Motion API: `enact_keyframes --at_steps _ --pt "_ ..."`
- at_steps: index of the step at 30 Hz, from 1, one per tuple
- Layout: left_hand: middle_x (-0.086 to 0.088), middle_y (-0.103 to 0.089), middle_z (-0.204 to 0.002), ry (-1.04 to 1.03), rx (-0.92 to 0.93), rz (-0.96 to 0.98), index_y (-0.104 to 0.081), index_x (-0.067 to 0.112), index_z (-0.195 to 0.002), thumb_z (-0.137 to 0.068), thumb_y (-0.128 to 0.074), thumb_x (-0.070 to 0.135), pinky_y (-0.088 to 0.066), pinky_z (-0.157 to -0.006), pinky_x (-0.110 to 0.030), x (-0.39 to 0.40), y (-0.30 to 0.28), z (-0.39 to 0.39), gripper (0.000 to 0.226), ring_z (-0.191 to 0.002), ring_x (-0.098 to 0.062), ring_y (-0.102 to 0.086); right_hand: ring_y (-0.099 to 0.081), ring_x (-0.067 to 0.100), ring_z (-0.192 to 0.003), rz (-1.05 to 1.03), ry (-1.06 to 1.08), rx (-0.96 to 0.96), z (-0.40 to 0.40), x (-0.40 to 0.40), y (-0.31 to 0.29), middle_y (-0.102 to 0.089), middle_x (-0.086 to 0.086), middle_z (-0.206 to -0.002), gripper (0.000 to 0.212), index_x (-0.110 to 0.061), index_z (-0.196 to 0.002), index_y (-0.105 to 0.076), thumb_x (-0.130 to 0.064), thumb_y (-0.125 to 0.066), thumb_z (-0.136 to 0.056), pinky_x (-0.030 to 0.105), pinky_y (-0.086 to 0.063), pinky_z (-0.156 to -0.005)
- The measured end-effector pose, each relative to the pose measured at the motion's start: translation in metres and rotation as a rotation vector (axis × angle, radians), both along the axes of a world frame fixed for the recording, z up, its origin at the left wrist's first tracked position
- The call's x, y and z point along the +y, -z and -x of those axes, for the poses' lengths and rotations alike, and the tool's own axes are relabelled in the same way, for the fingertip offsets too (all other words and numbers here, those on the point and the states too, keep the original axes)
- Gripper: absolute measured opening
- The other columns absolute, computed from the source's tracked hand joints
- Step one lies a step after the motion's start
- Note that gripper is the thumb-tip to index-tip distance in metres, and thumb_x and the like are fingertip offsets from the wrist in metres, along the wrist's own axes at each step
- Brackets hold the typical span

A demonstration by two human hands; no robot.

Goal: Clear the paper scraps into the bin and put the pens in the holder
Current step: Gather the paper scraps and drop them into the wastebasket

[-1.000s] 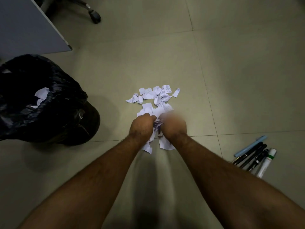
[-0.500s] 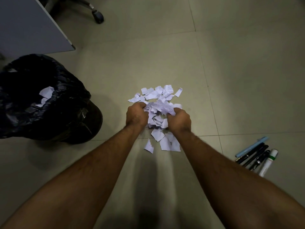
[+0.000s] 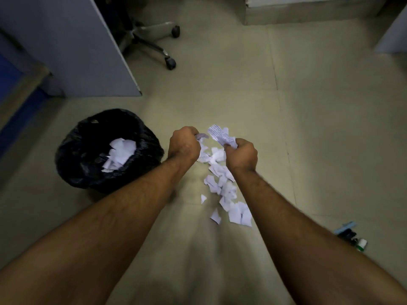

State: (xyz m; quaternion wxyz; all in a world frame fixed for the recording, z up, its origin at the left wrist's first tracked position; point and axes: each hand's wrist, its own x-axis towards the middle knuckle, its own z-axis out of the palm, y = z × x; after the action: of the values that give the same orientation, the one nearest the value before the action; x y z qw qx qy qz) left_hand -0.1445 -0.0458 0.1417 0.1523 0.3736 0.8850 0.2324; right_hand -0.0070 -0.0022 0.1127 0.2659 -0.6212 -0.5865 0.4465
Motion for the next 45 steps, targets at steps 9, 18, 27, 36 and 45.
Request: enact_keyframes --at_steps 9,18,27,36,45 --pt "-0.002 -0.063 -0.076 -0.279 0.137 -0.104 -0.062 0.013 -0.073 -0.086 -0.063 0.016 -0.038 -0.065 -0.024 -0.073 -0.094 0.128 0.013 -0.073 -0.023 -0.058 -0.058 0.033 -0.073 -0.215 -0.351 0.042 0.148 -0.045 -0.090 -0.071 0.013 -0.082 0.012 -0.010 -0.082 -0.068 -0.016 -0.058 -0.086 0.026 -0.037 -0.063" --pt "-0.008 -0.069 -0.096 -0.257 0.088 0.052 -0.066 0.015 -0.094 -0.081 -0.057 0.026 -0.046 -0.071 -0.028 -0.150 -0.059 0.181 0.020 -0.088 -0.030 -0.062 -0.065 0.034 -0.105 -0.421 -0.842 -0.401 0.229 -0.096 -0.096 -0.069 0.015 -0.111 0.020 -0.009 -0.107 -0.067 -0.013 -0.059 -0.090 0.036 -0.052 -0.085" --pt "-0.006 -0.067 -0.120 -0.194 0.076 0.043 -0.064 0.016 -0.120 -0.089 -0.045 0.002 -0.048 -0.085 -0.029 -0.135 -0.065 0.160 0.038 -0.105 -0.024 -0.062 -0.063 0.027 -0.115 -0.272 -0.737 -0.119 0.216 -0.088 -0.093 -0.070 0.005 -0.124 0.041 -0.019 -0.126 -0.067 -0.010 -0.057 -0.087 0.027 -0.048 -0.090" --pt "-0.007 -0.070 -0.107 -0.100 0.117 -0.152 -0.063 0.022 -0.114 -0.089 -0.042 0.009 -0.053 -0.082 -0.033 -0.070 -0.089 0.104 0.035 -0.096 -0.027 -0.064 -0.069 0.024 -0.096 -0.332 -0.266 0.156 0.156 -0.044 -0.086 -0.076 0.002 -0.101 0.027 -0.022 -0.106 -0.073 -0.016 -0.052 -0.090 0.029 -0.052 -0.085" --pt "-0.012 -0.064 -0.122 0.176 -0.124 0.026 -0.059 0.015 -0.123 -0.086 -0.044 0.005 -0.047 -0.089 -0.031 0.000 0.018 0.000 0.041 -0.111 -0.029 -0.059 -0.065 0.024 -0.109 -0.257 -0.238 -0.116 0.038 0.006 0.011 -0.073 0.003 -0.114 0.033 -0.016 -0.120 -0.069 -0.013 -0.048 -0.094 0.024 -0.039 -0.081"
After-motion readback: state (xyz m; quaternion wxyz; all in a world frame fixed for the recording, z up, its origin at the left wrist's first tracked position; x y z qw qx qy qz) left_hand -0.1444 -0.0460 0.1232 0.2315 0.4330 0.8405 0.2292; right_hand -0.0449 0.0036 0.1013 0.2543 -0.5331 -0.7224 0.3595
